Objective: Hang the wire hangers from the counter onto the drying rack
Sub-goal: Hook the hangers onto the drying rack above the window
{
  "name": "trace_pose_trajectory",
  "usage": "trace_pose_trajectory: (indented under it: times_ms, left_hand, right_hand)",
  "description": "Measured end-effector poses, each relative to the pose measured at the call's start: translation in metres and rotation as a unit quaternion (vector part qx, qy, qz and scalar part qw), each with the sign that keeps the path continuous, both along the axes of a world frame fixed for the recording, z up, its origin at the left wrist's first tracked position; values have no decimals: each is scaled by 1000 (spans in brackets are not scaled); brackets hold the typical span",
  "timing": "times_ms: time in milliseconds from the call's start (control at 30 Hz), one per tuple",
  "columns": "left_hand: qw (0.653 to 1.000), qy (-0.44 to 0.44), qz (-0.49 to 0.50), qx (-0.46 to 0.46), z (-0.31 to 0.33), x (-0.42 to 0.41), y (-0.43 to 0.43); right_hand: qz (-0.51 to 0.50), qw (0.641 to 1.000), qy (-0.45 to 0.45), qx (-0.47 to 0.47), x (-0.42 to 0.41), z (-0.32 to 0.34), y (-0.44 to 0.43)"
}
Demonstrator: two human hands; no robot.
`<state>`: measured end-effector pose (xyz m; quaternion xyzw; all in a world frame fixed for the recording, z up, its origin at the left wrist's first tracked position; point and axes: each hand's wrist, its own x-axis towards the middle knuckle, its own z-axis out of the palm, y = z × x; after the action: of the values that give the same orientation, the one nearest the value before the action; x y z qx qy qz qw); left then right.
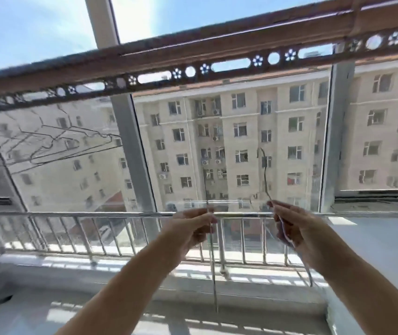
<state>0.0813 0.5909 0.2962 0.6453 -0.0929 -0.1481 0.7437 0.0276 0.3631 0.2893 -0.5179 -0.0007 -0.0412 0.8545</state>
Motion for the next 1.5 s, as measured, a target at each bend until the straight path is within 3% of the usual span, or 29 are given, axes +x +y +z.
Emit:
trace_pose_trajectory:
  times_ms: [233, 600, 933, 1500]
  left_hand:
    - [996, -56, 74, 0, 57, 34, 124]
    - [992, -98, 72, -45, 143, 134, 226]
    - [991, -100, 59, -61, 165, 198, 255]
    - [990, -112, 38, -82, 179, 242, 248]
  right_hand:
    - [78, 995, -67, -10, 62, 51, 124]
    - [27, 990, -132, -47, 165, 129, 258]
    - [-41, 986, -120, -105, 227, 156, 291]
    - [-82, 988, -74, -112, 266, 154, 292]
